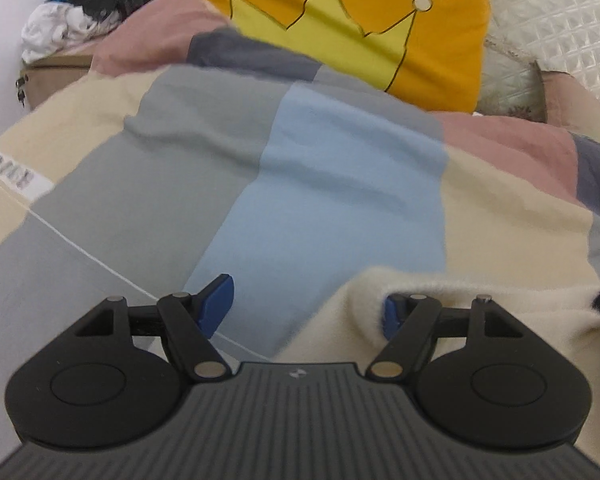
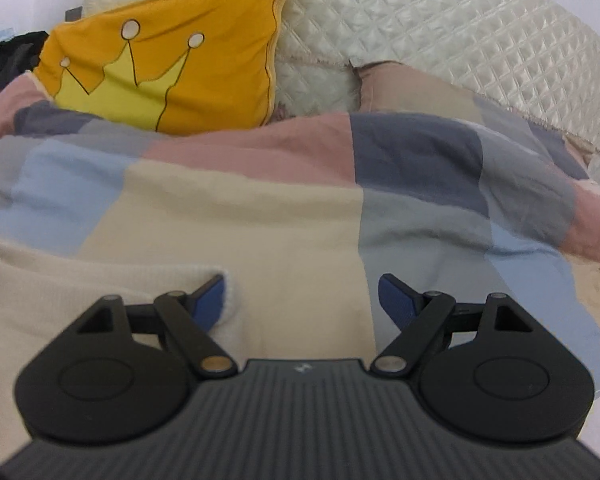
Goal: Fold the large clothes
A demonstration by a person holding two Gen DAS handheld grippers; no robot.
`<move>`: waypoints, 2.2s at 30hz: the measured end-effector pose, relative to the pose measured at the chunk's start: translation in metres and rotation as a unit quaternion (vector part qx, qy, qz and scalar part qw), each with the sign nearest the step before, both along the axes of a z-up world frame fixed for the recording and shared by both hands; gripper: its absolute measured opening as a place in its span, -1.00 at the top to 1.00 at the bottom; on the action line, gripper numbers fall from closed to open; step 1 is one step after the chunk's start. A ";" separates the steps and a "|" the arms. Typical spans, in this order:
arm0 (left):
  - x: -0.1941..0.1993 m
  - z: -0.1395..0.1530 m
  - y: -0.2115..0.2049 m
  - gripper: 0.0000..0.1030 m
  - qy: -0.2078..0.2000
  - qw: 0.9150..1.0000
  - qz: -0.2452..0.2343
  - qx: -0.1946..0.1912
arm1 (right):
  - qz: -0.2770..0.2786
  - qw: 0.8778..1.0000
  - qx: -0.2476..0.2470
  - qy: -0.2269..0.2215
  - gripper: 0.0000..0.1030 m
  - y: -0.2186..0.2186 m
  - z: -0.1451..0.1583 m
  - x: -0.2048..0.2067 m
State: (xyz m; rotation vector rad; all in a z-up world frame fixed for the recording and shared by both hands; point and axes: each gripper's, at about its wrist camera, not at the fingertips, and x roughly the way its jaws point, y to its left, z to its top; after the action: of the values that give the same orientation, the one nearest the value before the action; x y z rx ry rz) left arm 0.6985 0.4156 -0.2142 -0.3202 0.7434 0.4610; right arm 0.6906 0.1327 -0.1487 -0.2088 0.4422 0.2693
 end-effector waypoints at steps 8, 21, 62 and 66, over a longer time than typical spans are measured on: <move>-0.020 0.038 -0.006 -0.72 0.027 0.998 -0.034 -0.052 | 0.029 0.999 0.022 0.036 -0.68 -0.009 0.038 -0.019; -0.153 0.158 -0.055 -0.72 -0.030 0.995 -0.087 -0.027 | 0.045 0.996 0.067 0.029 -0.68 -0.051 0.123 -0.133; -0.595 0.026 -0.020 -0.69 -0.073 0.941 0.131 -0.304 | 0.093 0.976 0.143 0.138 -0.68 -0.140 0.004 -0.420; -0.597 0.002 -0.019 -0.69 -0.083 0.917 0.147 -0.362 | 0.087 0.979 0.124 0.136 -0.68 -0.134 0.000 -0.419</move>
State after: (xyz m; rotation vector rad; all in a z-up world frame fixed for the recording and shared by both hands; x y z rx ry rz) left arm 0.1019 0.3964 -0.2122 -1.1671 0.6793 0.4183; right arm 0.2712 -0.0018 -0.1491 0.0359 0.6571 0.5252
